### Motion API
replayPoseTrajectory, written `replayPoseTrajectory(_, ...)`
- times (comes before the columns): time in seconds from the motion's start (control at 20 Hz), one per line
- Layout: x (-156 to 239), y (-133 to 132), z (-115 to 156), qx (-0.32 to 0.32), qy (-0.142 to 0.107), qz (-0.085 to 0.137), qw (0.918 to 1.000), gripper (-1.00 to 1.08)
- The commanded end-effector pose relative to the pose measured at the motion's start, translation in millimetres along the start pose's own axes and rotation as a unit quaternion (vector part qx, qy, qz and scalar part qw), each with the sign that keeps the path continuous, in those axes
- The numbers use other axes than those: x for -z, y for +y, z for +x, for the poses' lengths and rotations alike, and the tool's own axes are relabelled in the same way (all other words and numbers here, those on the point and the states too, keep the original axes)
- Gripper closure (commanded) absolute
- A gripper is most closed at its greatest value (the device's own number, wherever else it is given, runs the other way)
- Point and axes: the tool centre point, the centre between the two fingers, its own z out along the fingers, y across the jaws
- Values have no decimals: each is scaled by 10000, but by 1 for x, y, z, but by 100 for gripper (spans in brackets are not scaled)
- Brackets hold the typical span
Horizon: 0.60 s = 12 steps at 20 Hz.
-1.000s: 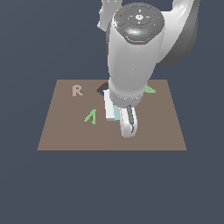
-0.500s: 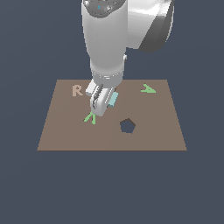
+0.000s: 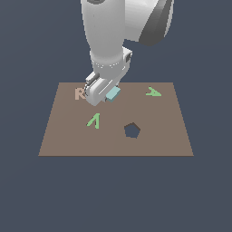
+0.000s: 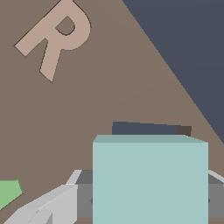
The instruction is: Insert a designated object into the corresponding slot on a board.
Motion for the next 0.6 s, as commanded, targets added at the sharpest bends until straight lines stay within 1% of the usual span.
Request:
replayPoseTrajectory(0.0, 1, 5, 4, -194, -3, 3, 9998, 108)
replayPoseTrajectory(0.25, 1, 10, 7, -367, -3, 2, 9993, 108)
replayPoseTrajectory(0.55, 1, 9, 6, -329, -4, 3, 9995, 108)
